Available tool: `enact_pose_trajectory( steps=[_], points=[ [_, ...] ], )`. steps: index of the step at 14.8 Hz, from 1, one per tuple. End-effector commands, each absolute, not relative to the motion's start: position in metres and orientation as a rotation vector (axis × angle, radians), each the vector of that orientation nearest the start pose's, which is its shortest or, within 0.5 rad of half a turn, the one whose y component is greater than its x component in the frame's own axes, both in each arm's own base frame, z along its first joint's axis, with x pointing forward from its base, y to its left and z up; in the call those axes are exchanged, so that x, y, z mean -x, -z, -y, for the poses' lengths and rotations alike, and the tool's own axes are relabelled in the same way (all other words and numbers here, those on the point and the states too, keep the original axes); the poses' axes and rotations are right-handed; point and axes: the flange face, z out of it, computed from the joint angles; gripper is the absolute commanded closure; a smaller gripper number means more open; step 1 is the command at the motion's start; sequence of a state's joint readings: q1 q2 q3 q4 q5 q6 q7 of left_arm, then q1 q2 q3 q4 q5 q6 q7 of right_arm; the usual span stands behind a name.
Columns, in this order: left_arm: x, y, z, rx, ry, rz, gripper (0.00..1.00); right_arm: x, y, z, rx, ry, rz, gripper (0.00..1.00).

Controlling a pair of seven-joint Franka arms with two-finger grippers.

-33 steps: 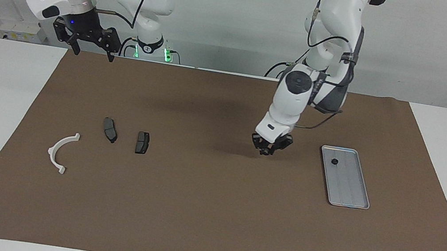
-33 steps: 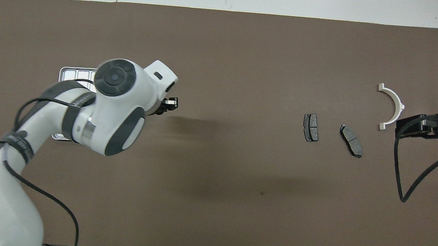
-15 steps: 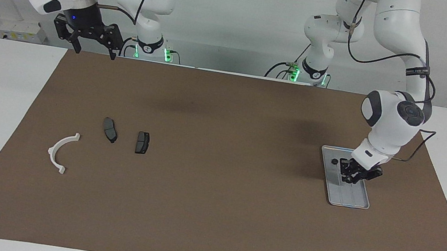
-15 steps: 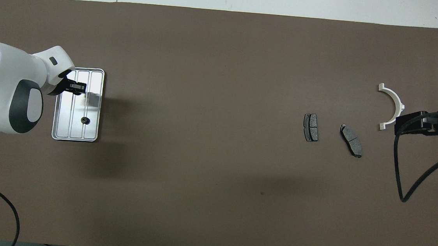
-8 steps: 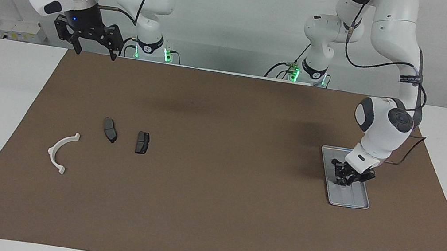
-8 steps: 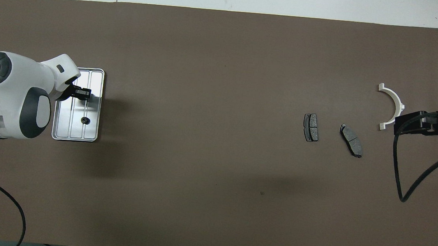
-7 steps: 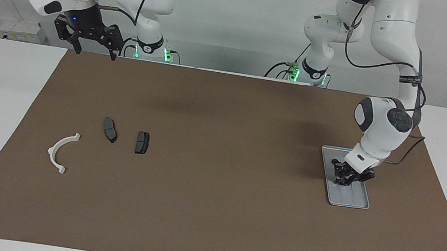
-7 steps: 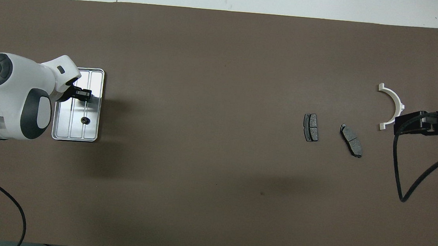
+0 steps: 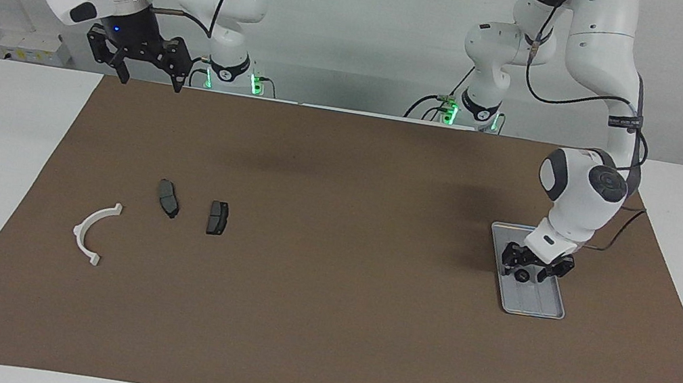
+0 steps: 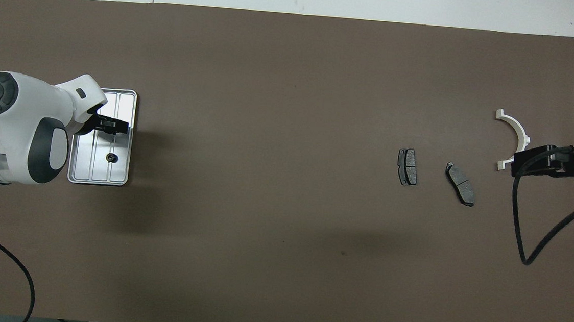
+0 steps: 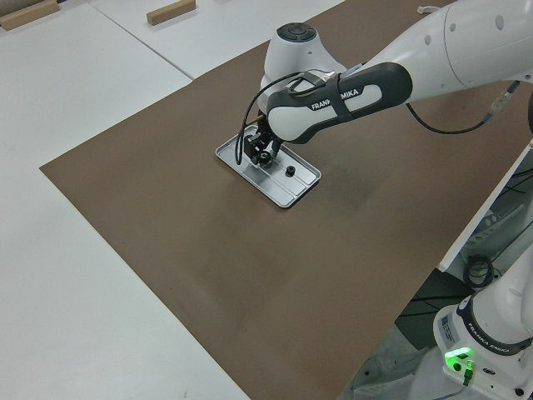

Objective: Pick bearing gear from pile to tray

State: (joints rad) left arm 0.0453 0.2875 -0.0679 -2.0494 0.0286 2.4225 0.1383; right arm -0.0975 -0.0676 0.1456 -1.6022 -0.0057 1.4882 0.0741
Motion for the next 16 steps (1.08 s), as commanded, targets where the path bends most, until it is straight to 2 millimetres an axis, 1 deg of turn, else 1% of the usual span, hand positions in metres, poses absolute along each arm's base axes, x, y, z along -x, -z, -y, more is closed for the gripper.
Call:
enact_pose_trajectory(
  steps=[1,3,4,6,7,9,10,11,13,14,15,16],
  points=[
    [-0.617,-0.359,0.014,3.115,0.094,-0.281,0.0,-0.524,-0.641,-0.026,3.137,-0.074,-0.028,0.0],
    [-0.626,-0.405,0.014,3.115,0.079,-0.268,0.0,-0.523,-0.643,-0.027,3.137,-0.069,-0.026,0.0],
    [-0.627,-0.439,0.015,3.113,0.096,-0.267,0.0,-0.522,-0.645,-0.027,3.136,-0.064,-0.026,0.0],
    [-0.621,-0.51,0.014,3.122,0.154,-0.242,0.0,-0.521,-0.646,-0.027,3.133,-0.06,-0.028,0.0],
    [-0.612,-0.546,0.012,3.122,0.173,-0.233,0.0,-0.521,-0.647,-0.025,3.133,-0.057,-0.03,0.0],
    [-0.585,-0.606,0.004,3.112,0.222,-0.207,0.0,-0.52,-0.648,-0.025,3.132,-0.052,-0.032,0.0],
    [-0.57,-0.63,0.005,3.107,0.259,-0.2,0.0,-0.52,-0.65,-0.026,3.132,-0.048,-0.03,0.0],
    [-0.555,-0.649,0.006,3.107,0.284,-0.152,0.0,-0.52,-0.65,-0.028,3.132,-0.048,-0.025,0.0],
    [-0.536,-0.669,0.018,3.121,0.279,0.008,0.0,-0.52,-0.651,-0.029,3.131,-0.043,-0.022,0.0],
    [-0.528,-0.666,0.021,3.124,0.213,0.047,0.0,-0.519,-0.652,-0.03,3.131,-0.041,-0.02,0.0],
    [-0.52,-0.661,0.023,3.124,0.164,0.043,0.0,-0.519,-0.652,-0.031,3.133,-0.041,-0.018,0.0],
    [-0.51,-0.645,0.023,3.122,0.128,0.041,0.0,-0.519,-0.652,-0.031,3.133,-0.041,-0.018,0.0]
  ],
)
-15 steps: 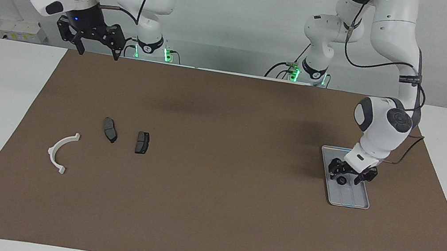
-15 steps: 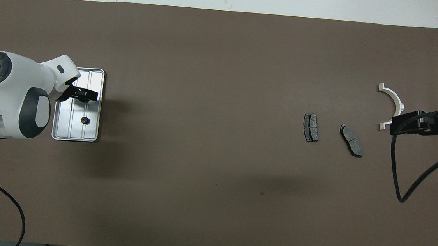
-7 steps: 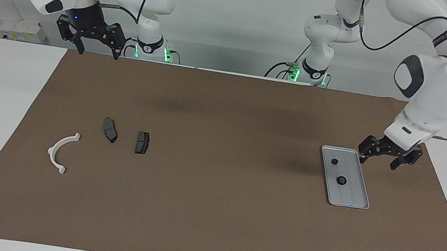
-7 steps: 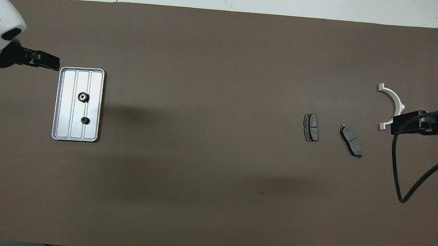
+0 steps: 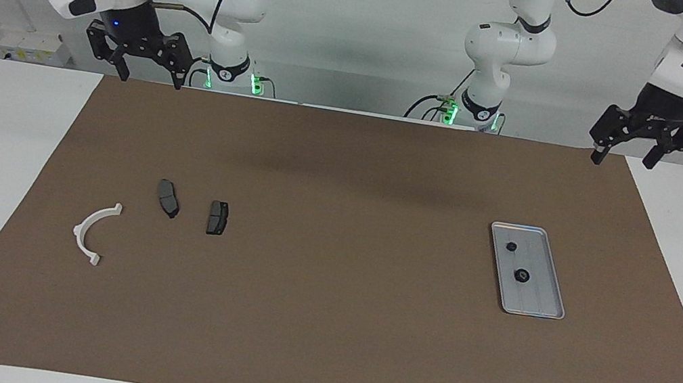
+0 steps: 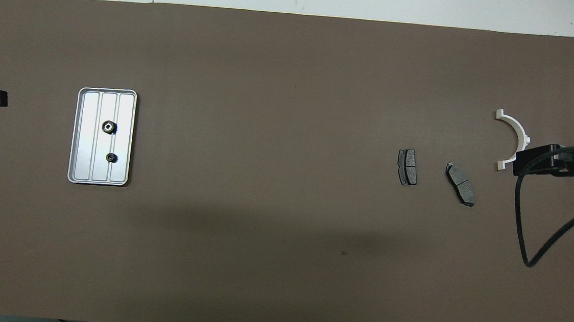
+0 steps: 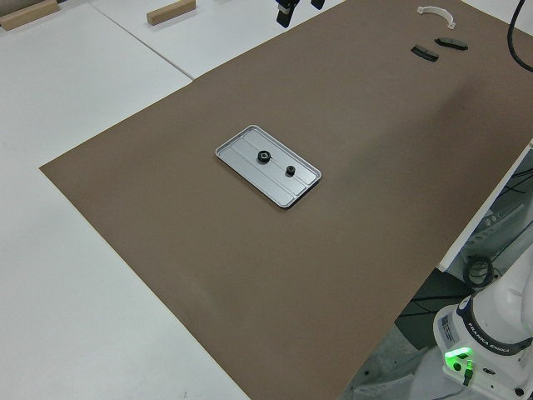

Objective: Pick bearing gear from pile to tray

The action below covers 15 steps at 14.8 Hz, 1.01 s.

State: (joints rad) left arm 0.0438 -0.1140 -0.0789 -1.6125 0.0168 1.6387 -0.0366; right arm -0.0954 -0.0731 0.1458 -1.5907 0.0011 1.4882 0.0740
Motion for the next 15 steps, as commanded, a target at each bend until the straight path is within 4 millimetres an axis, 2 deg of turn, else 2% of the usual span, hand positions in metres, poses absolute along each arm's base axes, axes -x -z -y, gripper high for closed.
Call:
enact_pose_trajectory(
  steps=[1,3,5,9,13,15],
  points=[
    [-0.502,-0.632,0.029,3.12,0.137,0.022,0.0,-0.518,-0.654,-0.031,3.133,-0.033,-0.018,0.0],
    [-0.495,-0.619,0.036,3.118,0.143,-0.007,0.0,-0.518,-0.654,-0.032,3.132,-0.036,-0.015,0.0],
    [-0.497,-0.623,0.037,3.119,0.14,-0.005,0.0,-0.517,-0.654,-0.033,3.132,-0.036,-0.01,0.0],
    [-0.509,-0.647,0.037,3.123,0.092,-0.006,0.0,-0.517,-0.654,-0.034,3.133,-0.036,-0.008,0.0],
    [-0.519,-0.637,0.036,3.121,0.036,-0.004,0.0,-0.517,-0.655,-0.033,3.132,-0.034,-0.008,0.0],
    [-0.518,-0.639,0.037,3.123,0.018,-0.009,0.0,-0.517,-0.655,-0.033,3.132,-0.034,-0.008,0.0]
  ],
)
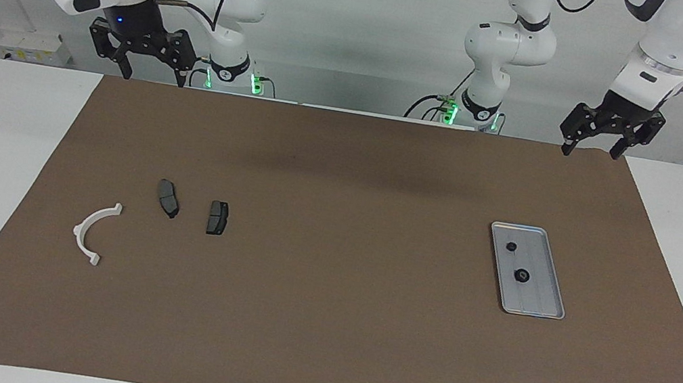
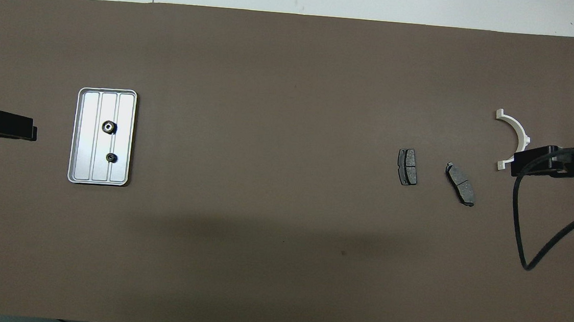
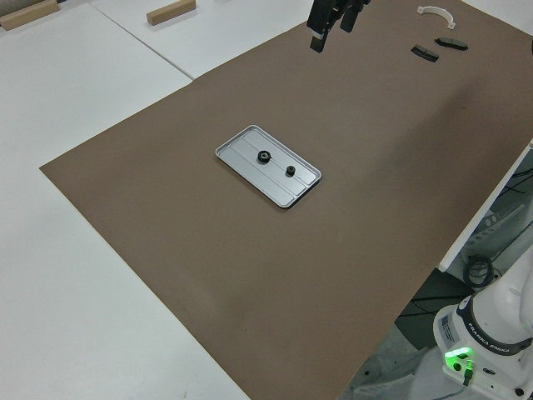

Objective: Pick bearing gear from pile to tray

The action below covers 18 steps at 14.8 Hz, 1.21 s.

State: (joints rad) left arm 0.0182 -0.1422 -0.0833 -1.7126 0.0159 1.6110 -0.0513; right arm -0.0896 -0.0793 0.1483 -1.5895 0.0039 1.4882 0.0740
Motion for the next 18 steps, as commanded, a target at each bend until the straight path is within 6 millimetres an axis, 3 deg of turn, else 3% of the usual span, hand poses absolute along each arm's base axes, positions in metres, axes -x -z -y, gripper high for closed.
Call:
enact_pose_trajectory(
  steps=[1,18],
  points=[
    [-0.5178,-0.6379,0.0369,3.123,0.011,-0.009,0.0,-0.5169,-0.6551,-0.0335,3.132,-0.034,-0.008,0.0],
    [-0.5115,-0.6297,0.0296,3.137,-0.061,-0.052,0.0,-0.5169,-0.6551,-0.0343,3.132,-0.034,-0.008,0.0]
  ],
)
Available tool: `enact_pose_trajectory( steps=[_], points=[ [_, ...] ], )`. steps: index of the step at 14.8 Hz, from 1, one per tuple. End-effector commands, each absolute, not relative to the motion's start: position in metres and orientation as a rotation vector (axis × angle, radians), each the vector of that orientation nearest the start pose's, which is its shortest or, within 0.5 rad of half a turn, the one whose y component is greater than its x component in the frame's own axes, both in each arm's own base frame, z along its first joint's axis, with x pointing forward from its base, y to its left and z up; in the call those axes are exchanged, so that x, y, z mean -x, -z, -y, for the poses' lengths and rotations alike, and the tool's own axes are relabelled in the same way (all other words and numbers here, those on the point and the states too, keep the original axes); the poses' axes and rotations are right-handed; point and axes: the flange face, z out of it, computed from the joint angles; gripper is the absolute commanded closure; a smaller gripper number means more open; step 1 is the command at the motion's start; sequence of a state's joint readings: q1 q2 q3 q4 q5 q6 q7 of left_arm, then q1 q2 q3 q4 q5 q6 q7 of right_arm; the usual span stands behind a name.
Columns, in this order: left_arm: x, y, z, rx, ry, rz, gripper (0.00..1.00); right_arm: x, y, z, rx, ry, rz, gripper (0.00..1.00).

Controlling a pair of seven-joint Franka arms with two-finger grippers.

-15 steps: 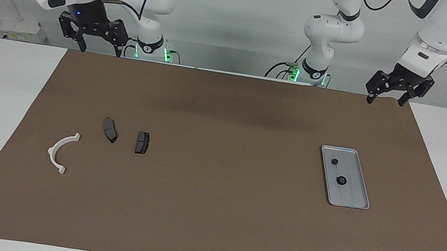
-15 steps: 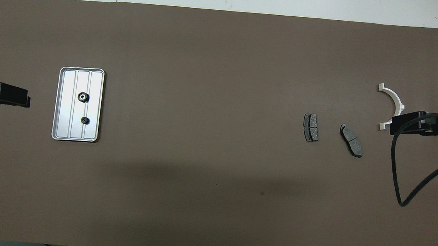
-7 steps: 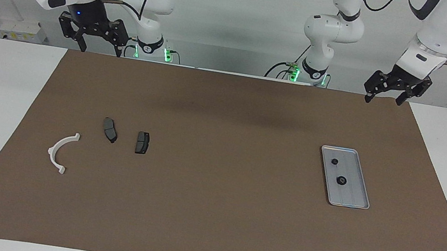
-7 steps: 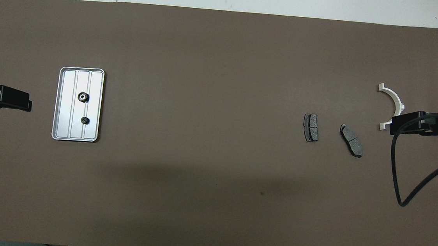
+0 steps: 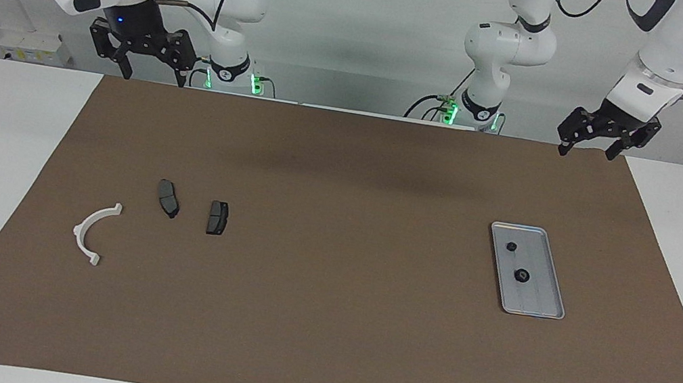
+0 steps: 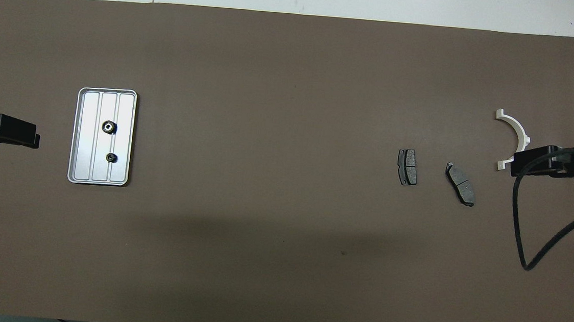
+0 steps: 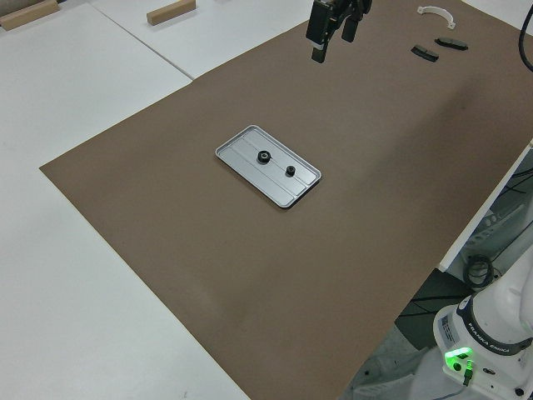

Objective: Pick bearing gear from pile to tray

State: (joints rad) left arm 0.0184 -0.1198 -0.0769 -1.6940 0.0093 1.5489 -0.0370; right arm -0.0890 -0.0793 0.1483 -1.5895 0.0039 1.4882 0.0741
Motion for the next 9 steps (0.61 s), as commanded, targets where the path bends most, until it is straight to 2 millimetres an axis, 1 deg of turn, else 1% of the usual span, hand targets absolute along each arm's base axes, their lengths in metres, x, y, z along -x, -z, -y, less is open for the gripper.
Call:
enact_pose_trajectory(
  steps=[1,4,7,9],
  points=[
    [-0.5115,-0.6297,0.0304,3.137,-0.06,-0.071,0.0,-0.5169,-0.6551,-0.0343,3.132,-0.034,-0.008,0.0],
    [-0.5113,-0.6296,0.0304,3.135,-0.063,-0.134,0.0,-0.5167,-0.655,-0.0343,3.133,-0.036,-0.008,0.0],
    [-0.5113,-0.6299,0.0361,3.136,-0.058,-0.148,0.0,-0.5169,-0.6551,-0.0343,3.132,-0.034,-0.008,0.0],
    [-0.5108,-0.6299,0.0361,3.136,-0.058,-0.148,0.0,-0.5169,-0.6551,-0.0343,3.132,-0.034,-0.008,0.0]
  ],
)
